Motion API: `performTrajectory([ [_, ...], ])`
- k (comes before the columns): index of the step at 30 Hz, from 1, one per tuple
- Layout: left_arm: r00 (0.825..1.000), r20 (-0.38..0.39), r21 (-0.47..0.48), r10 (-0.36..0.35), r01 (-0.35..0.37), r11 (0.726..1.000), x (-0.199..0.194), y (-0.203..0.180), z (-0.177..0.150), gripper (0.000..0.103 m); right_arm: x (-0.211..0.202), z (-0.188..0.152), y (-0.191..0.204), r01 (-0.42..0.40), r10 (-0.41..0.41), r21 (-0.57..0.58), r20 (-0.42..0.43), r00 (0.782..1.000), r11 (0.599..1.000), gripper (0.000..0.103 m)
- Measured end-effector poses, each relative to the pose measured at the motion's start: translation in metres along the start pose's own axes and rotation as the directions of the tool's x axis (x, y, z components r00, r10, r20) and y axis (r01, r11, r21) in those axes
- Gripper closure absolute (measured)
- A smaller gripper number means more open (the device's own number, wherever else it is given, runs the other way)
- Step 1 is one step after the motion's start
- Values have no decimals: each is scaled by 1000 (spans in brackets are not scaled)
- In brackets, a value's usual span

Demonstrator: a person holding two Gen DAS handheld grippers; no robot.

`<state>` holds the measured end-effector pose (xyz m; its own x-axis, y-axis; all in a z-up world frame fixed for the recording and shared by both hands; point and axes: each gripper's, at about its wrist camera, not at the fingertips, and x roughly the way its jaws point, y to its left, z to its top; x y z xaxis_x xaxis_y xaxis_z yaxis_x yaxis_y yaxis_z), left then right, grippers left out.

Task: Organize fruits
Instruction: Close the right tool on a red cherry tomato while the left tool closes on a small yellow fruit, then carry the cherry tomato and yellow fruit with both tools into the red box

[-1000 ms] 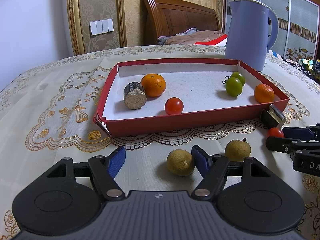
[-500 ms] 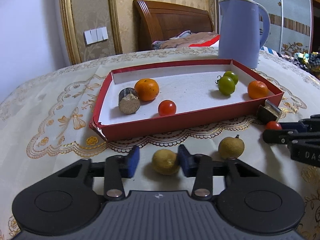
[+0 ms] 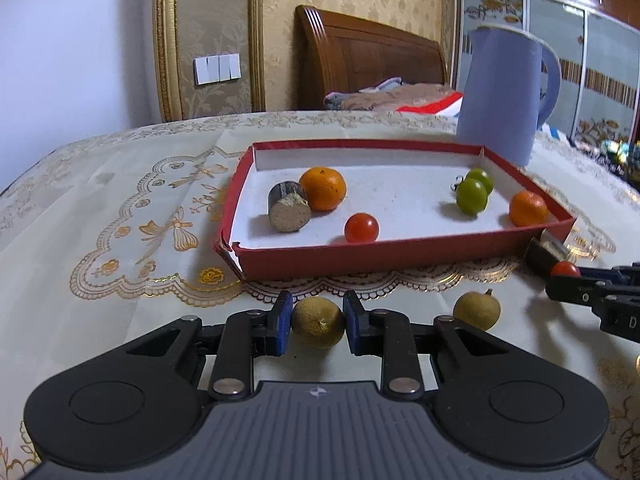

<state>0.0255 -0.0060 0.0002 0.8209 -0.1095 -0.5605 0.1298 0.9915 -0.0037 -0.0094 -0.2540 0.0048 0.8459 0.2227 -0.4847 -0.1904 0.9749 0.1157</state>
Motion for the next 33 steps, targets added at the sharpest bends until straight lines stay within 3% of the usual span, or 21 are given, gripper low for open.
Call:
performTrajectory([
  [7,999,45,-56,-22,25,998,-7,7,5,76,-8,8,-6,11,-11,8,37,999,1000,81],
  [19,998,51,-65,39,-36,997,7,4,31,76,3,38,-3,51,-49,-30,77,996,998,81],
  [33,995,37,-51,92,-90,995,37,-6,51,76,46,59,-6,90,-89,-30,28,996,995,81],
])
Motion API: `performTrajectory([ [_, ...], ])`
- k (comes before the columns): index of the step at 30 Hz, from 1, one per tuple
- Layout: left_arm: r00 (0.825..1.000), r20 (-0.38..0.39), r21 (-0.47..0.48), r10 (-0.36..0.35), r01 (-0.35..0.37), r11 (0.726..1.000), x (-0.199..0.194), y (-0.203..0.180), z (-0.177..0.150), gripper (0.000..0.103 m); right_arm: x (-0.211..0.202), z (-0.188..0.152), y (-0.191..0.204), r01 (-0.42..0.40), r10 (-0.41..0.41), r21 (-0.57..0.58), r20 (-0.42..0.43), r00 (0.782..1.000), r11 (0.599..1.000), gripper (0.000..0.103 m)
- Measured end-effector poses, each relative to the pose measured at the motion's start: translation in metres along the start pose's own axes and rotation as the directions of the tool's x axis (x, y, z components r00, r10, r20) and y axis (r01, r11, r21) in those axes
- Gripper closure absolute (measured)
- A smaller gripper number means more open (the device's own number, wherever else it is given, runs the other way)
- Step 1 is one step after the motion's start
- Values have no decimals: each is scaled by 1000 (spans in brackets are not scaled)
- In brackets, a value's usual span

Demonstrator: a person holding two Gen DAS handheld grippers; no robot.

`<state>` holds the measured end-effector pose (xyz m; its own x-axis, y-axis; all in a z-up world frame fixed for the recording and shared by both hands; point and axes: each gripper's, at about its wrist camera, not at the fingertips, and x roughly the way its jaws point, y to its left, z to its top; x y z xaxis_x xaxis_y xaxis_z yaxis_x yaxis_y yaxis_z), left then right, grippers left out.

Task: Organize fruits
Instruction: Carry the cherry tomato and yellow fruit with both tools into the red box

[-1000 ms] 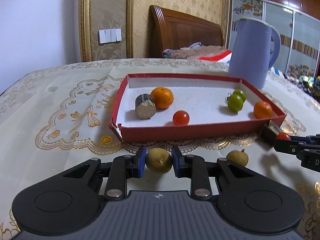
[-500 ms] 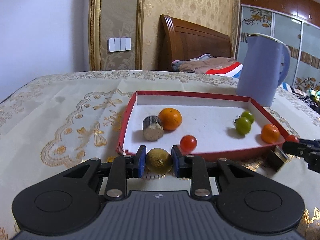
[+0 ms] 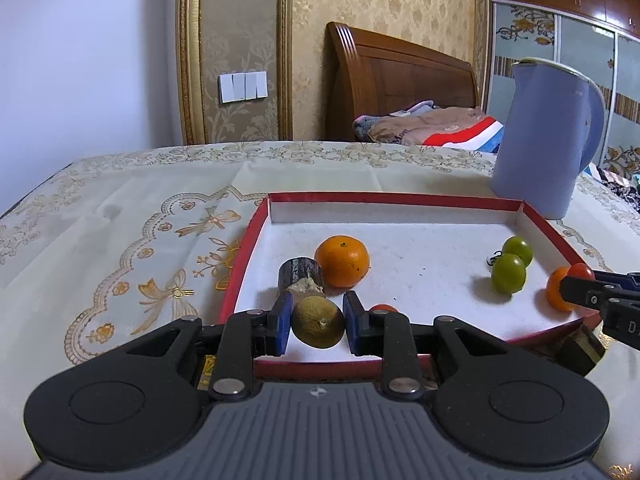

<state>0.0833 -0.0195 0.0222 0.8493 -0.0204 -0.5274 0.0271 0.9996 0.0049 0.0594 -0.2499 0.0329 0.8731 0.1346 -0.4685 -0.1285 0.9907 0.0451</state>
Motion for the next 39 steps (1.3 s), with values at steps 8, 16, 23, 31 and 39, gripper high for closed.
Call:
performTrajectory([
  [8,999,-33,13,39,-38,999,17,-5,-1,76,23,0,6,-5,5,-7,-66,998,1000,81],
  [16,996,-68,17,62,-60,998,30,-5,-2,76,43,1,7,11,-11,-5,-116,993,1000,81],
  [23,993,-84,12,80,-80,997,40,-5,0,76,55,5,11,38,-40,-17,-119,992,999,81],
  [31,990,-75,-10,118,-119,993,51,-5,6,76,70,13,10,90,-89,0,-110,990,996,81],
  [39,989,-58,-20,133,-134,991,62,-4,9,77,79,17,15,131,-132,-20,-82,988,991,81],
])
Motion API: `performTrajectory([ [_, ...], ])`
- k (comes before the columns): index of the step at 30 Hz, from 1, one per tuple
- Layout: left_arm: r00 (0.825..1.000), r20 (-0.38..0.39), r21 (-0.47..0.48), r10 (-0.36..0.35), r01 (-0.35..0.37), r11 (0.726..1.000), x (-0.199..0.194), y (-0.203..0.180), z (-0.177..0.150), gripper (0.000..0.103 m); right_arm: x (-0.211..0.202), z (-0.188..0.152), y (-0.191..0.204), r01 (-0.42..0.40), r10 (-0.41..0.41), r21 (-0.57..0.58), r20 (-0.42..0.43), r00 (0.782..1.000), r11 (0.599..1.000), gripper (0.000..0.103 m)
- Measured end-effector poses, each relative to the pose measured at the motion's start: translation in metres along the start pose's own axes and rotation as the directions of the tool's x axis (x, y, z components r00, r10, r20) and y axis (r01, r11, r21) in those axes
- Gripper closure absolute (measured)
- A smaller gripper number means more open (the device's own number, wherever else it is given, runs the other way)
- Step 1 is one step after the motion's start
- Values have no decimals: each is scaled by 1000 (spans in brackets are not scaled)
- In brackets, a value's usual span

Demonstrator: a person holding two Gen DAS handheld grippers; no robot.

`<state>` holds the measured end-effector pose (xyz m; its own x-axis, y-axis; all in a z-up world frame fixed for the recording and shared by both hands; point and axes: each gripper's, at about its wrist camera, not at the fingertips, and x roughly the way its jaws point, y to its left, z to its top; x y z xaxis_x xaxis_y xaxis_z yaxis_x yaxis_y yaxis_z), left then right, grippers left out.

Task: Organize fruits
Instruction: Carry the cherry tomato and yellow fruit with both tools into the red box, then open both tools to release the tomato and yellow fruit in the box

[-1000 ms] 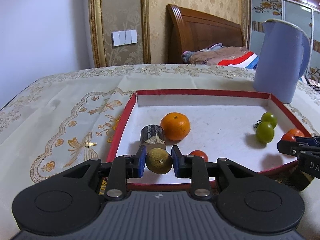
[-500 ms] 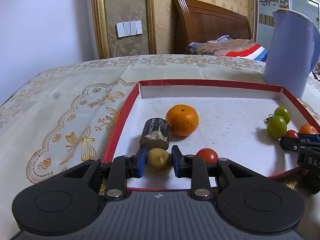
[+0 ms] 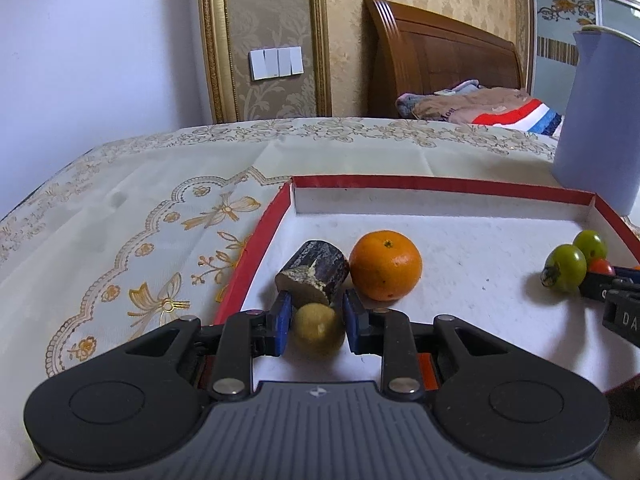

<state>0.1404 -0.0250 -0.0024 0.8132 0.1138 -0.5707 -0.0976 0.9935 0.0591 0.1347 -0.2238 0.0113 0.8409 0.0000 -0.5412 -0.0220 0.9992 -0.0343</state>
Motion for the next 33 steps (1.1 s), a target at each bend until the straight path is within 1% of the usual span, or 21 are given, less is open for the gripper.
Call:
performTrajectory([
  [5,1000,13,-5,-4,4,1000,2,1,-1,76,-2,-3,-4,-13,13,30,6,1000,999,82],
  [8,1000,16,-5,-3,4,1000,2,2,-2,74,-4,-5,-3,-15,15,29,6,1000,999,81],
  [10,1000,19,-5,5,-5,1000,2,2,-2,62,-4,-5,-3,-18,18,32,8,1000,999,80],
  [11,1000,18,-3,-10,10,1000,2,2,-2,59,-4,-5,-3,-22,21,34,6,1000,999,79],
  [12,1000,17,2,-22,22,1000,2,1,-2,51,-4,-5,-3,-26,25,36,5,1000,999,77],
  [13,999,16,14,-31,30,999,2,-1,-3,46,-5,-5,-4,-29,29,37,6,1000,999,76],
  [15,999,18,31,-33,32,999,2,-4,-3,41,-5,-6,-3,-39,39,38,5,999,999,71],
  [18,999,17,17,-50,50,999,2,-1,-3,39,-6,-6,-1,-43,43,30,6,999,999,68],
  [22,998,17,23,-61,61,998,1,-2,-3,33,-8,-7,-1,-59,59,35,7,998,998,63],
  [25,997,17,20,-74,74,997,0,-1,-4,29,-10,-7,-2,-76,76,42,10,997,996,58],
  [27,997,18,21,-75,75,997,-1,-1,-4,29,-13,-8,-1,-85,84,44,21,996,995,52],
  [29,997,18,23,-81,80,996,-1,-1,-5,26,-15,-8,0,-77,76,32,35,996,997,50],
  [31,997,20,27,-80,79,997,-2,-2,-5,25,-18,-8,0,-77,76,27,52,996,997,45],
  [33,997,21,27,-80,79,996,-2,-2,-5,25,-21,-8,-1,-82,80,31,66,995,996,37],
])
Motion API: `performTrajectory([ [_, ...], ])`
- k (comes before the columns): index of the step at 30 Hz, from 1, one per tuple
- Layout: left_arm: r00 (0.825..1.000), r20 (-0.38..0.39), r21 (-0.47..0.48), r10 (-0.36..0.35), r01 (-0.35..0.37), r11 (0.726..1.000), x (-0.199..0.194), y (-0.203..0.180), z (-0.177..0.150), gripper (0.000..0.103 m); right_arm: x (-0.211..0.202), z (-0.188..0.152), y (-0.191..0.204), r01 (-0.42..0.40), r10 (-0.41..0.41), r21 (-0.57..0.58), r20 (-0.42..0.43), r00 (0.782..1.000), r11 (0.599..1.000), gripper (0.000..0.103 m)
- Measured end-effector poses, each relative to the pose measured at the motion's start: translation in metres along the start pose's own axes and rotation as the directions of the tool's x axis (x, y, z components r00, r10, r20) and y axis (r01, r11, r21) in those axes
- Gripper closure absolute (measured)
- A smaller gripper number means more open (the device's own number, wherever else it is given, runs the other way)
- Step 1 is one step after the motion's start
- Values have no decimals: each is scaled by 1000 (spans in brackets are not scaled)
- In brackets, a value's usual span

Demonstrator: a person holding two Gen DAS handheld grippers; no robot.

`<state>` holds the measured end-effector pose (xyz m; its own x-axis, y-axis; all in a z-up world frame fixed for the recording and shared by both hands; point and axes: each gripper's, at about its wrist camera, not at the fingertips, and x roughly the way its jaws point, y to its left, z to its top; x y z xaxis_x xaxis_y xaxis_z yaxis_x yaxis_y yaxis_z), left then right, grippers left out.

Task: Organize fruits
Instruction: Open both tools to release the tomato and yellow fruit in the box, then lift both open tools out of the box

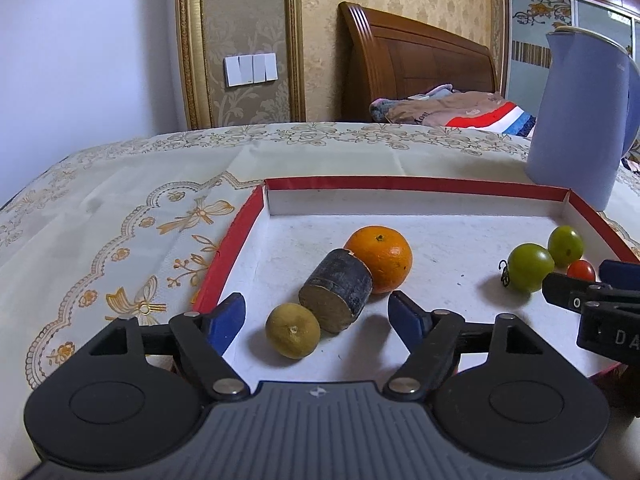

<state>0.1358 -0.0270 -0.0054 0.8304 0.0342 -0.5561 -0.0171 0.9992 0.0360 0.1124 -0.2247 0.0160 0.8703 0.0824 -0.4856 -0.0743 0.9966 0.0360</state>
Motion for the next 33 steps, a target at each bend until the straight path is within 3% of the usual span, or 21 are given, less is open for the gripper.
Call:
performTrajectory([
  [10,1000,0,4,-6,6,1000,-2,1,-1,25,-5,-3,2,-8,8,-7,12,1000,1000,31],
  [23,1000,-1,-9,-30,30,1000,-11,6,-6,22,-26,-10,-2,-65,63,20,71,995,998,14],
  [30,1000,3,-10,-30,30,1000,-15,6,-9,22,-34,-12,3,-17,20,-22,114,993,1000,13],
  [33,999,1,-18,-36,36,999,-16,8,-9,22,-39,-13,-1,28,-29,7,146,989,1000,0],
])
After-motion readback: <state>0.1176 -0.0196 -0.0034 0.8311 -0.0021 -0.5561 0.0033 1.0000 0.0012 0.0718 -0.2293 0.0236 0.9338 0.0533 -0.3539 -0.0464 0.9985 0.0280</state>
